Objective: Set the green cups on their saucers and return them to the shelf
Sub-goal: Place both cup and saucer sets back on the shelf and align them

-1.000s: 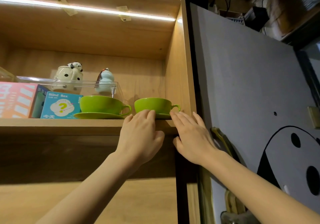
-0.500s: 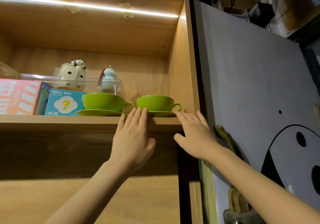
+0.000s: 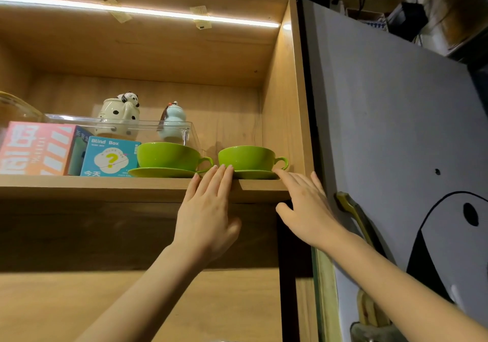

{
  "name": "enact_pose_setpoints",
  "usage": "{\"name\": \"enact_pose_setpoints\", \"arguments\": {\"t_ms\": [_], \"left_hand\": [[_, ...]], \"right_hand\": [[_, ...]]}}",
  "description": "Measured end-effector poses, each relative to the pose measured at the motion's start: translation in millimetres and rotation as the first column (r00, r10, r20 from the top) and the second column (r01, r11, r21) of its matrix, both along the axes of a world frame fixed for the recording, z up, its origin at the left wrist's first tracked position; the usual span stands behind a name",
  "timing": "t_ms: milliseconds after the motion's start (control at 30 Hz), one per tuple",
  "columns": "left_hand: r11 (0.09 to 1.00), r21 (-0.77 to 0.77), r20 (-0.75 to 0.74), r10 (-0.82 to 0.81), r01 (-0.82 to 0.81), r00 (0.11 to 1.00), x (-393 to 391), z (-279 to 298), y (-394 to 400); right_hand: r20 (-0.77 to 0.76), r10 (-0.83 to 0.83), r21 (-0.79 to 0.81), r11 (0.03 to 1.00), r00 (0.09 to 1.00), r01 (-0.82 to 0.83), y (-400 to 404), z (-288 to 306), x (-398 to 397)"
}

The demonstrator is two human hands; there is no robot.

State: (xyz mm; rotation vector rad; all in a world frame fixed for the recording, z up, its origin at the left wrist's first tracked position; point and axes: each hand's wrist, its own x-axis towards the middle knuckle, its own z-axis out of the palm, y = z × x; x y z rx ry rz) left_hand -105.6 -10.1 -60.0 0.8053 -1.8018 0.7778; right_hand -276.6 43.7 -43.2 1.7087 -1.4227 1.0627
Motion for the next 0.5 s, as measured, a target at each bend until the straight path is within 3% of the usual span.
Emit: {"name": "enact_pose_setpoints", "arguments": {"t_ms": [300, 500], "left_hand": [[0.998, 0.038, 0.005, -0.049, 0.049, 0.999, 2.8, 0.8, -0.9], [0.997, 0.072, 0.070, -0.002, -0.003, 0.998, 6.0, 1.5, 1.0]], "right_hand": [[0.018, 0.004, -0.052, 0.999, 1.000, -0.003, -3.5, -3.7, 1.4], [-0.063, -0.157, 0.014, 0.987, 0.986, 0.158, 3.1, -8.7, 5.6]]}}
